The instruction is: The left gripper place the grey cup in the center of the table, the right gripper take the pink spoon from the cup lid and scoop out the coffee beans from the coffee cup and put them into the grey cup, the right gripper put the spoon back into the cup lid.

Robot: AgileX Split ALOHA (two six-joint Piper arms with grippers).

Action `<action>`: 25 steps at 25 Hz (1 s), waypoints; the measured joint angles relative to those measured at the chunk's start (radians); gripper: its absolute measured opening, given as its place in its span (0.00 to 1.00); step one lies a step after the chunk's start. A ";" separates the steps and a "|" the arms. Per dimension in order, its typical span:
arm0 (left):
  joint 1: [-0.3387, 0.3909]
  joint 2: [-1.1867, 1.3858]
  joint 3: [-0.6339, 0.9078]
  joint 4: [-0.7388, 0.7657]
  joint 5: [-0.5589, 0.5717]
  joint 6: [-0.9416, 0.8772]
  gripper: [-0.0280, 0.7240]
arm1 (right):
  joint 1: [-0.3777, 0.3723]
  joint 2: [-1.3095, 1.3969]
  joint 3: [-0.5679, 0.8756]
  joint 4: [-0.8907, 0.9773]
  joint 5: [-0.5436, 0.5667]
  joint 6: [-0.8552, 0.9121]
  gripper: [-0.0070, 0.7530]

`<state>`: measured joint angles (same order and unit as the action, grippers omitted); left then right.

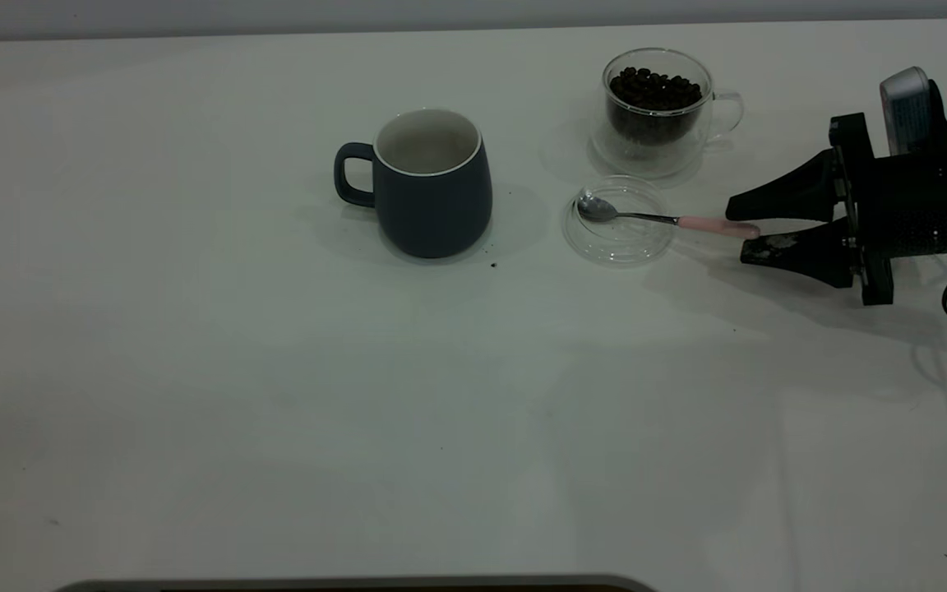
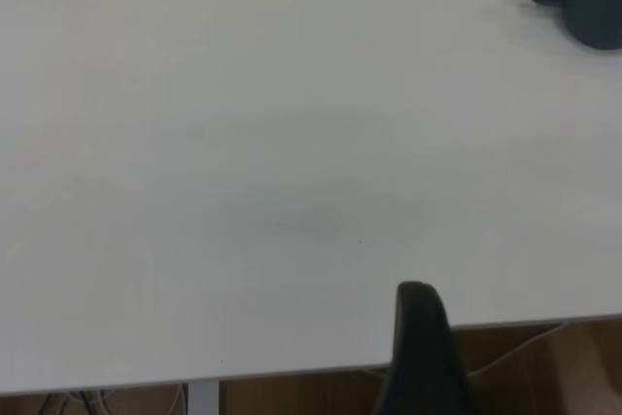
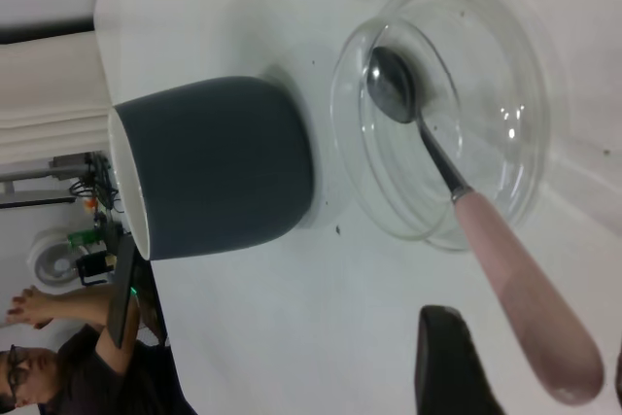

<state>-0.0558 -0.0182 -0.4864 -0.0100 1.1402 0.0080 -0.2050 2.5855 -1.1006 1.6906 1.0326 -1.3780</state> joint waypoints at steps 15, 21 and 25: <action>0.000 0.000 0.000 0.000 0.000 0.000 0.79 | -0.170 -0.425 0.000 -0.578 -0.052 0.495 0.66; 0.000 0.000 0.000 0.000 0.000 -0.002 0.79 | -0.155 -0.739 0.002 -1.005 0.020 0.877 0.66; 0.000 0.000 0.000 0.000 0.000 -0.002 0.79 | -0.128 -0.951 0.003 -1.242 0.101 1.028 0.66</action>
<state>-0.0558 -0.0182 -0.4864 -0.0100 1.1402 0.0058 -0.3334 1.6343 -1.0978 0.4481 1.1336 -0.3504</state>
